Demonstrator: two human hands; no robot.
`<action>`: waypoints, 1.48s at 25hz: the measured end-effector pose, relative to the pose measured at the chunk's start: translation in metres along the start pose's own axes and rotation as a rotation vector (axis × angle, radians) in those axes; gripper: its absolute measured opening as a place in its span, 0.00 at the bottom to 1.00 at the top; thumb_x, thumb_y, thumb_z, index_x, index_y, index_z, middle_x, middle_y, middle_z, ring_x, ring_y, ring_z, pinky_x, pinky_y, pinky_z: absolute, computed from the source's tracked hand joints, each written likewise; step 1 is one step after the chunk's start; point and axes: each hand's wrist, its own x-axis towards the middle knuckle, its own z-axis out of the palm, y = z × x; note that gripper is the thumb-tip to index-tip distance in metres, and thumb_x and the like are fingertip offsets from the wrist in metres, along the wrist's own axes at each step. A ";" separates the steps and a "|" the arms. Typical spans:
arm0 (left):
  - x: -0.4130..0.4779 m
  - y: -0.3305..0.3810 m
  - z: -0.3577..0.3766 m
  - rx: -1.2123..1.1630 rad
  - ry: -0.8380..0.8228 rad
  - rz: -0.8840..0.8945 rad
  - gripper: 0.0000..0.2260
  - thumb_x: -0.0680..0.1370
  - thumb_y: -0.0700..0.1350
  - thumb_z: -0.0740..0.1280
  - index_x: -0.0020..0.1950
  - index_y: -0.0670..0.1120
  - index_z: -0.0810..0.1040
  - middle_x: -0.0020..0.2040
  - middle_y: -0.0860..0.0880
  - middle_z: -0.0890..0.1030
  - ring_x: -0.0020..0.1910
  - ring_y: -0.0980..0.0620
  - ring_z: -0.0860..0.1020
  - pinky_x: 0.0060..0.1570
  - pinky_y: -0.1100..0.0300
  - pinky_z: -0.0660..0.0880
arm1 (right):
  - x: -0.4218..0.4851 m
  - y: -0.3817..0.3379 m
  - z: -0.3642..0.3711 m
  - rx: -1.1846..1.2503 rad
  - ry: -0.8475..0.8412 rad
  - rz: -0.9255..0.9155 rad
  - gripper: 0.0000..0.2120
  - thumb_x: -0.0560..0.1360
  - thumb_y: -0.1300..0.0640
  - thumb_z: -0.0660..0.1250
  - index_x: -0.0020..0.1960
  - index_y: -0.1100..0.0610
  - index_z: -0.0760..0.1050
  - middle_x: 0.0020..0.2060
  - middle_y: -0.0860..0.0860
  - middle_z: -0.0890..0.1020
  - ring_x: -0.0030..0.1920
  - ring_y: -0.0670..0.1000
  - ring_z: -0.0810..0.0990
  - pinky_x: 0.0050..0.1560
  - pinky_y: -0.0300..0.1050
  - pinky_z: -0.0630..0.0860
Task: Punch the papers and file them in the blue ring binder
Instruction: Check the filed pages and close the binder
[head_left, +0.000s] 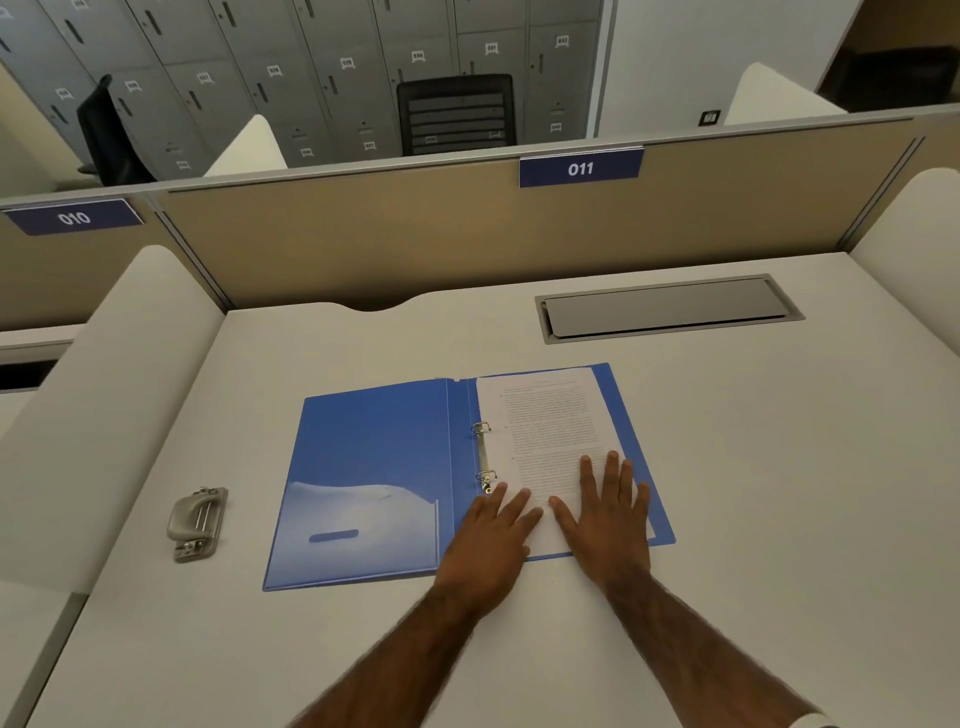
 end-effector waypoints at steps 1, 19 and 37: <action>0.005 0.000 0.004 0.013 -0.034 -0.004 0.23 0.84 0.54 0.50 0.80 0.56 0.51 0.81 0.55 0.47 0.80 0.49 0.43 0.76 0.48 0.41 | -0.005 -0.001 -0.001 0.005 0.012 0.055 0.41 0.75 0.29 0.41 0.79 0.55 0.52 0.78 0.63 0.57 0.77 0.67 0.57 0.75 0.68 0.55; 0.019 0.016 0.013 -0.083 -0.039 -0.054 0.22 0.83 0.46 0.56 0.78 0.53 0.58 0.80 0.53 0.55 0.79 0.48 0.55 0.76 0.47 0.57 | -0.038 -0.004 -0.005 0.035 -0.032 0.150 0.34 0.73 0.45 0.70 0.71 0.64 0.69 0.67 0.64 0.75 0.68 0.66 0.74 0.69 0.64 0.66; 0.068 0.030 -0.066 -1.223 0.067 -0.411 0.26 0.78 0.66 0.59 0.59 0.46 0.79 0.53 0.46 0.84 0.49 0.46 0.83 0.44 0.54 0.83 | 0.019 -0.018 -0.094 1.014 -0.343 0.016 0.17 0.80 0.43 0.60 0.66 0.46 0.75 0.66 0.49 0.79 0.63 0.50 0.77 0.68 0.52 0.72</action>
